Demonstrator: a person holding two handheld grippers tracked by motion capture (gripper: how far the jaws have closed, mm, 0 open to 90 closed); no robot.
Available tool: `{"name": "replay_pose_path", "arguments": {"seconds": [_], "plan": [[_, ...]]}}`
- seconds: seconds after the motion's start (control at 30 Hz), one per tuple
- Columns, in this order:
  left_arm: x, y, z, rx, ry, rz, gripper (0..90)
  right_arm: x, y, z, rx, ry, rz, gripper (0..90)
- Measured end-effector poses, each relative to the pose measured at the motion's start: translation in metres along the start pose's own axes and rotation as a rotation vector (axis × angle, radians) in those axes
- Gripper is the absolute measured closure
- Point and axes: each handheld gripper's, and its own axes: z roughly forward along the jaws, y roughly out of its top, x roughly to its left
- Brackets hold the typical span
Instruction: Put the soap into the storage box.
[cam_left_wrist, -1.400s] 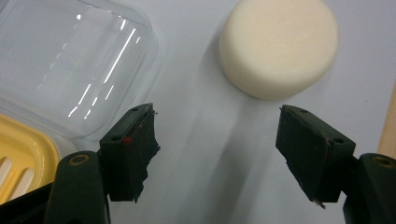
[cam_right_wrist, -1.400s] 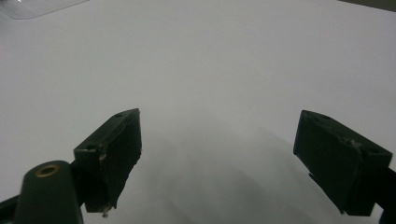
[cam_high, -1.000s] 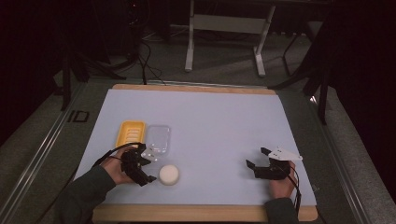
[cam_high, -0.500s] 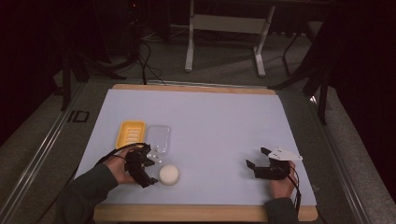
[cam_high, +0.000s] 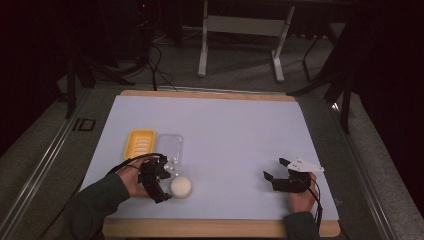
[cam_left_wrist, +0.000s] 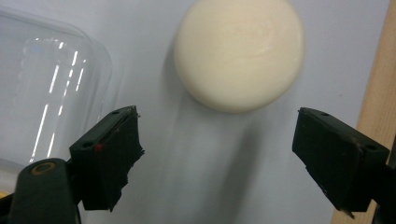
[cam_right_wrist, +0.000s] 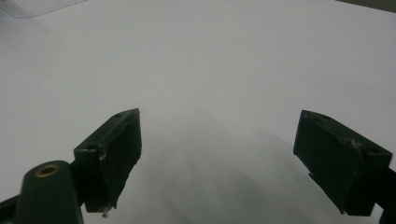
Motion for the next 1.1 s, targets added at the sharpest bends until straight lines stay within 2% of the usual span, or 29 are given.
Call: {"name": "replay_pose_path", "arguments": {"seconds": [0.17, 0.53, 0.7, 0.93, 0.97, 1.1], "plan": [[0.0, 0.004, 0.0, -0.002, -0.003, 0.001, 14.8, 0.0, 0.0, 0.0, 0.0, 0.001, 0.001, 14.9], [-0.004, 0.014, 0.006, 0.028, -0.017, 0.027, 14.2, 0.0, 0.0, 0.0, 0.001, 0.003, 0.0, 14.9], [-0.004, 0.018, 0.01, 0.059, -0.012, 0.038, 14.6, 0.0, 0.0, 0.0, 0.0, 0.002, 0.0, 14.9], [-0.004, 0.024, 0.014, 0.068, -0.02, 0.048, 14.4, 0.0, 0.0, 0.0, 0.0, 0.003, -0.001, 14.9], [-0.004, 0.025, 0.015, 0.061, -0.023, 0.04, 14.0, 0.0, 0.0, 0.0, 0.001, 0.003, 0.0, 14.9], [-0.005, 0.028, 0.018, 0.074, -0.042, 0.057, 13.8, 0.0, 0.0, 0.0, 0.0, 0.003, -0.001, 14.9]]}}
